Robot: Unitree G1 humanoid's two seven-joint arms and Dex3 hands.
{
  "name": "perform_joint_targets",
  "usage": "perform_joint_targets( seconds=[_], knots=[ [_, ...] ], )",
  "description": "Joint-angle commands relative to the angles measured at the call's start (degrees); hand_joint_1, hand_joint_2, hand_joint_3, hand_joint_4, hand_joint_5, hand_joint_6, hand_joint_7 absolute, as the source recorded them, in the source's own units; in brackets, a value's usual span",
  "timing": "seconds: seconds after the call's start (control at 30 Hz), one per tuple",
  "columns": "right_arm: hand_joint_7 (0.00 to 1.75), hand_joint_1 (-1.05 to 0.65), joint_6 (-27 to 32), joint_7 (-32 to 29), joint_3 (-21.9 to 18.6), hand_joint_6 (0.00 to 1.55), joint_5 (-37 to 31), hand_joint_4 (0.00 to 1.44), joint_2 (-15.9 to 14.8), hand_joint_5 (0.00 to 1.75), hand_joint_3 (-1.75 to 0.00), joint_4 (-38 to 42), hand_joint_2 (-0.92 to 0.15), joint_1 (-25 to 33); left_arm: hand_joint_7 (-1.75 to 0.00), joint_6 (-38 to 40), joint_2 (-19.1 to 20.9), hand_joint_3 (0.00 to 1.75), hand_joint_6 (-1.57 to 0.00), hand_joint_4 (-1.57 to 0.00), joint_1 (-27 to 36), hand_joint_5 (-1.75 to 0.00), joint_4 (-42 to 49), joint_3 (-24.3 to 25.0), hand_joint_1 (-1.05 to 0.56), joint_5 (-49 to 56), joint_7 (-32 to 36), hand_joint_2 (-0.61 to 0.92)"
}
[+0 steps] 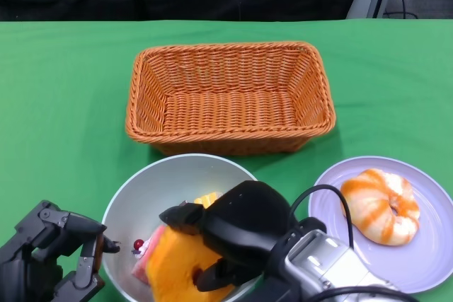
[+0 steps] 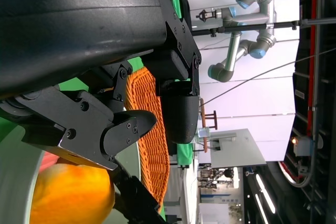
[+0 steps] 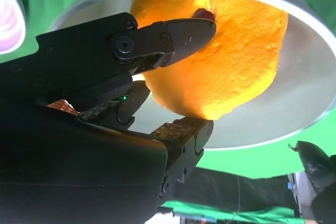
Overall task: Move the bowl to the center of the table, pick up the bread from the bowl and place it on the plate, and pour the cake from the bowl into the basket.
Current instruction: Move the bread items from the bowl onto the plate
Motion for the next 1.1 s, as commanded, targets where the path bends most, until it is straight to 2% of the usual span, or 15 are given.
perform_joint_targets(
  seconds=[0.03, 0.13, 0.23, 0.33, 0.37, 0.43, 0.5, 0.53, 0.63, 0.8, 0.9, 0.97, 1.03, 1.07, 1.1],
  knots=[
    [0.01, -0.85, 0.93, -2.69, 1.82, 0.46, -3.23, 0.74, 0.48, 0.02, -0.22, 2.42, -0.92, -0.12, -1.19, -1.74, 0.48, 0.95, -0.79, -0.78, 0.44, -1.46, -0.22, 0.34, -0.06, 0.54, 0.20, 0.63],
    [0.02, -0.78, 0.24, -8.28, 2.15, 0.52, -4.11, 0.82, 0.65, 0.04, -0.14, 4.74, -0.92, 0.15, -1.21, -2.28, 0.55, 0.96, -0.78, -0.77, 0.32, -1.46, 0.29, 0.33, -0.08, 0.84, 0.22, 0.61],
    [0.05, -0.59, -1.49, -14.88, 2.29, 0.64, -3.72, 0.96, 0.63, 0.09, -0.05, 7.44, -0.92, 0.07, -1.22, -1.80, 0.59, 1.00, -0.78, -0.77, 0.42, -1.48, 0.01, 0.20, -0.06, 0.99, 0.44, 0.59],
    [0.09, -0.39, -5.88, -24.66, 1.77, 0.83, -1.52, 1.09, 0.88, 0.18, -0.02, 11.87, -0.91, -0.57, -1.22, -1.74, 0.59, 1.04, -0.79, -0.77, 0.36, -1.48, -0.02, 0.07, -0.05, 0.49, 0.16, 0.57],
    [0.06, -0.34, -7.10, -26.76, 1.65, 0.92, -0.80, 1.05, 0.96, 0.39, -0.01, 13.19, -0.91, -0.93, -1.22, -1.82, 0.63, 1.04, -0.79, -0.77, 0.33, -1.48, 0.03, 0.03, -0.04, 0.40, 0.05, 0.58],
    [0.03, -0.30, -9.78, -29.49, 1.33, 1.00, 1.02, 0.89, 0.96, 0.83, 0.00, 15.65, -0.91, -1.84, -1.22, -1.78, 0.93, 1.04, -0.79, -0.77, 0.36, -1.49, 0.08, -0.07, -0.03, 0.16, -0.36, 0.59],
    [0.03, -0.31, -13.05, -30.43, 0.85, 1.06, 3.22, 0.78, 0.18, 1.12, -0.01, 17.22, -0.92, -3.06, -1.24, -1.99, 1.16, 1.01, -0.79, -0.76, 0.35, -1.50, 0.31, -0.06, -0.03, 0.13, -0.55, 0.60],
    [0.04, -0.31, -14.14, -30.71, 0.69, 1.07, 3.92, 0.75, -0.06, 1.19, -0.01, 17.74, -0.92, -3.46, -1.24, -2.08, 1.21, 1.00, -0.78, -0.76, 0.33, -1.50, 0.42, -0.07, -0.03, 0.06, -0.64, 0.61],
    [0.04, -0.29, -17.75, -32.33, 0.13, 1.10, 6.27, 0.73, -0.05, 1.26, -0.01, 20.16, -0.91, -4.44, -1.27, -2.26, 1.07, 0.98, -0.78, -0.76, 0.33, -1.51, 0.60, -0.11, -0.02, 0.26, -0.47, 0.62],
    [0.04, -0.28, -21.21, -34.27, -0.62, 1.10, 8.43, 0.73, 0.41, 1.21, -0.01, 22.79, -0.92, -5.25, -1.27, -3.25, 0.98, 0.96, -0.77, -0.77, -0.07, -1.52, 1.58, 0.00, -0.04, 0.54, -0.46, 0.63],
    [0.06, -0.26, -23.68, -38.31, -1.26, 1.14, 9.46, 0.73, 1.12, 1.31, 0.00, 25.13, -0.90, -5.57, -1.27, -3.23, 0.87, 0.96, -0.78, -0.78, -0.08, -1.52, 1.64, 0.07, -0.05, 1.12, 0.14, 0.62],
    [0.11, -0.25, -25.44, -41.34, -1.69, 1.15, 10.10, 0.69, 1.76, 1.44, 0.00, 27.25, -0.89, -6.17, -1.26, -3.14, 0.86, 0.95, -0.78, -0.78, -0.06, -1.52, 1.59, 0.18, -0.05, 1.34, 0.41, 0.62],
    [0.71, -0.22, -26.86, -43.49, -2.12, 0.88, 10.66, 0.63, 2.31, 1.58, 0.00, 28.96, -0.91, -6.75, -1.28, -3.40, 0.87, 0.97, -0.78, -0.77, -0.17, -1.53, 1.81, 0.37, -0.04, 1.63, 0.56, 0.63],
    [0.90, -0.20, -27.30, -43.41, -2.49, 0.79, 11.08, 0.63, 2.35, 1.61, 0.00, 29.17, -0.91, -6.94, -1.29, -3.48, 0.87, 0.99, -0.77, -0.77, -0.21, -1.53, 1.94, 0.49, -0.03, 1.90, 0.74, 0.62],
    [0.95, -0.20, -27.63, -43.18, -2.86, 0.73, 11.44, 0.62, 2.37, 1.59, 0.00, 29.20, -0.92, -7.05, -1.30, -3.54, 0.87, 1.01, -0.77, -0.77, -0.23, -1.53, 2.04, 0.59, -0.03, 2.20, 0.96, 0.61]
  ],
)
